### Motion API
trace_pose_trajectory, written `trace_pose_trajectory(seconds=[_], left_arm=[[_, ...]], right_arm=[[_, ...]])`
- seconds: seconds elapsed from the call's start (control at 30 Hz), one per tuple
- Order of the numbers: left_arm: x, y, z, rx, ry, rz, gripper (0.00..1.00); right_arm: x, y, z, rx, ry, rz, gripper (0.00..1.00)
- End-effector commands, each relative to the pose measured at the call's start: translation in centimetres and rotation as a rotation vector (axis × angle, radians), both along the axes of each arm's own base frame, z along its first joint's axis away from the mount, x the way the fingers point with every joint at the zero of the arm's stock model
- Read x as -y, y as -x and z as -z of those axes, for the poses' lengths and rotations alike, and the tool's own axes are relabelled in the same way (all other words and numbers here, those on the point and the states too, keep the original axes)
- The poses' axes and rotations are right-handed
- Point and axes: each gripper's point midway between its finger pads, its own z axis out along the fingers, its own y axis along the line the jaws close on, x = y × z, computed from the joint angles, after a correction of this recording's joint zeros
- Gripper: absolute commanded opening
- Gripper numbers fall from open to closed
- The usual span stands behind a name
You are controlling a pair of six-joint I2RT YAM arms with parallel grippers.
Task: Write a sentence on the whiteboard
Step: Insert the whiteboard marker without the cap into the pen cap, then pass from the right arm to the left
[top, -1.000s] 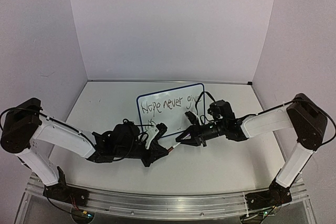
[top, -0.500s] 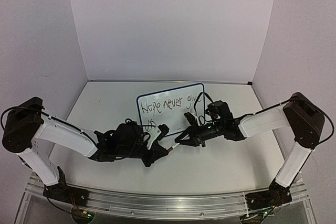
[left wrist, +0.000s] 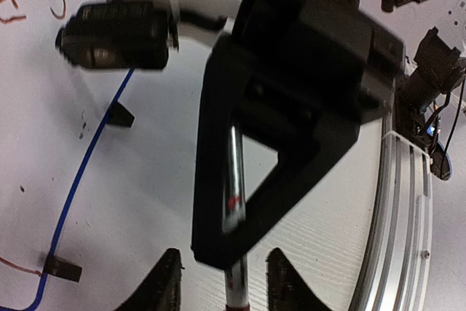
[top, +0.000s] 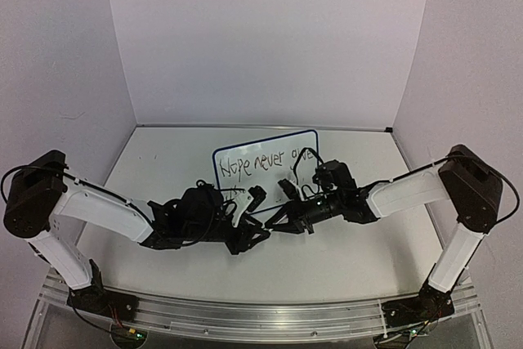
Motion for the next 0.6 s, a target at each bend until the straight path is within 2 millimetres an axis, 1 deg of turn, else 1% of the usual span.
trace_pose_trajectory(seconds=[0.0, 0.13, 0.2, 0.33, 0.4, 0.47, 0.57], left_arm=[[1.7, -0.4, -6.4, 0.070, 0.171, 0.013, 0.46], [1.7, -0.1, -5.5, 0.047, 0.149, 0.024, 0.52], [1.7, 0.2, -5.2, 0.038, 0.145, 0.034, 0.57], [1.2, 0.6, -4.7, 0.030, 0.131, 0.043, 0.66], [0.8, 0.7, -4.4, 0.026, 0.121, 0.043, 0.68], [0.4, 0.9, -3.9, 0.017, 0.102, 0.042, 0.67], [0.0, 1.0, -3.1, 0.007, 0.071, 0.040, 0.55]], right_arm=[[-1.7, 0.4, -2.3, 0.053, -0.070, -0.051, 0.00], [-1.8, 0.3, -2.6, 0.059, -0.076, -0.052, 0.00], [-1.8, 0.3, -2.8, 0.063, -0.078, -0.050, 0.00], [-1.4, -0.2, -2.8, 0.071, -0.073, -0.024, 0.00], [-1.3, -0.3, -2.9, 0.072, -0.073, -0.019, 0.00], [-1.2, -0.3, -3.0, 0.073, -0.075, -0.019, 0.00], [-1.2, -0.4, -3.0, 0.072, -0.077, -0.021, 0.00]])
